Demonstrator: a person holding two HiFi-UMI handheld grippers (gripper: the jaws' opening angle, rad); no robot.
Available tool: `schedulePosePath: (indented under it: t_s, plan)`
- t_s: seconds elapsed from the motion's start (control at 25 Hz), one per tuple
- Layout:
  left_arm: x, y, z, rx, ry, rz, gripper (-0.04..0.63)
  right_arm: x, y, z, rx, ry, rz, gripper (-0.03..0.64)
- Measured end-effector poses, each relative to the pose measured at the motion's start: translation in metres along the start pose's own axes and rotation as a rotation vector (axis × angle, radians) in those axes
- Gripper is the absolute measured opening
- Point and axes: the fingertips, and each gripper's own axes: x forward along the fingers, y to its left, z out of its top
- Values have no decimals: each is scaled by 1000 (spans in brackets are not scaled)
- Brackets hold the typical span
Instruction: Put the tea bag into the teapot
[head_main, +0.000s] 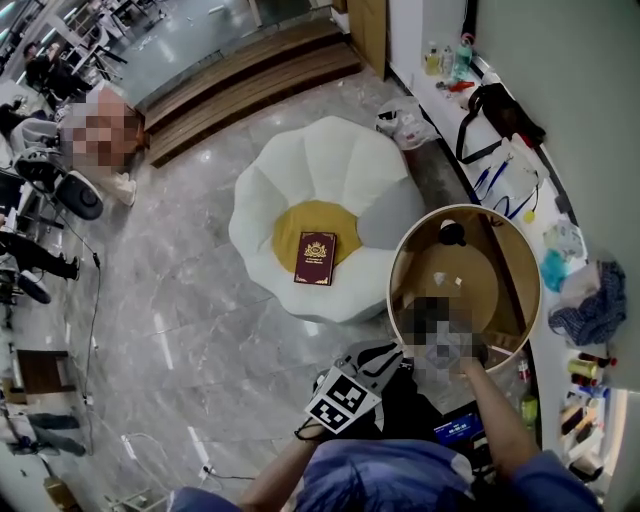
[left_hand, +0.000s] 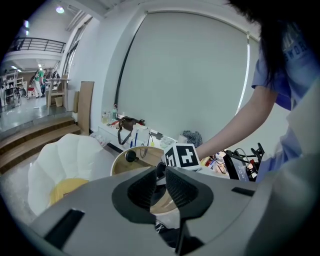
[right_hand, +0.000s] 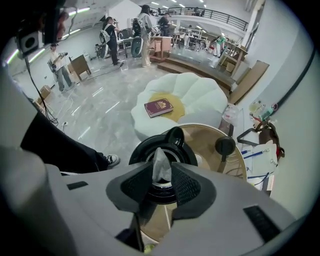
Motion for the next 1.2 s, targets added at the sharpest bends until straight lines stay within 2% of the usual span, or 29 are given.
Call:
schedulePosePath:
  t_s: [0.08,0.36,0.68,0.84,1.04,1.2]
  plan:
    - [-4,0,1,7,-4,3,54,-3,-1,1,35,-11,-7,120]
    - [-20,0,-8,8,-3,20,54,-22,-2,6,137,-88,-40,121]
    - [-41,-8,-20,11,-11,29,54,-77,-6,31,285,-268,-85,120]
    - [-53,-11,-21,7,-28,41,54,-128,-14,45,397,-394,-141,120]
    - [-78,-3,-16,-35,-92,97,54,-197,-8,52,578,-542,-200,106]
    - [-99,-8,-15,28,-95,97,54,-244,14,52,702,-627,-224,88]
